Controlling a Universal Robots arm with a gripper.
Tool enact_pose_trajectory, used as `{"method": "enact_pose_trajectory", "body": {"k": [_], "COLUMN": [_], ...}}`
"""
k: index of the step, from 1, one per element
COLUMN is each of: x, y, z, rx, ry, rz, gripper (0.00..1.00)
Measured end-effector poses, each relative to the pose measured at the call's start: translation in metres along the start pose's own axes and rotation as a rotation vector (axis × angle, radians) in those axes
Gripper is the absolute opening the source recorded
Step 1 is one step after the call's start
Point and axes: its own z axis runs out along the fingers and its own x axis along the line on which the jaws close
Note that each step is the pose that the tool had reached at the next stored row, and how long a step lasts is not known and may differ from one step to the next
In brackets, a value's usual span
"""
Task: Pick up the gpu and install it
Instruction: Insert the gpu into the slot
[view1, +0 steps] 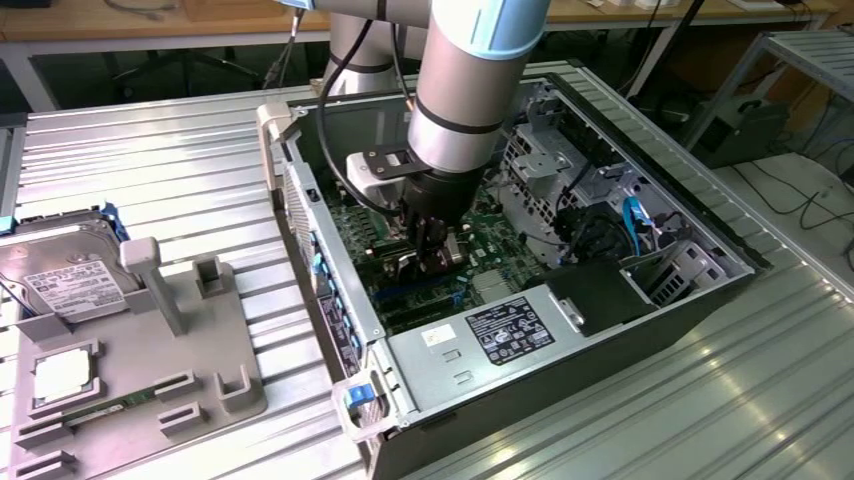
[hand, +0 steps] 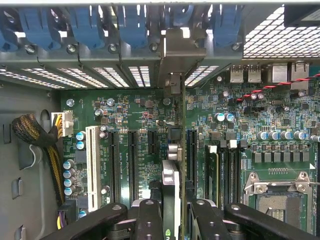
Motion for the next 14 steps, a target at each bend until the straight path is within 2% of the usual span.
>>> {"method": "enact_pose_trajectory", "body": {"k": [14], "x": [0.0], "y": [0.0], "z": [0.001], "rx": [0.0002], "ry": [-0.0003], "rz": [0.0], "gripper": [0.27]}}
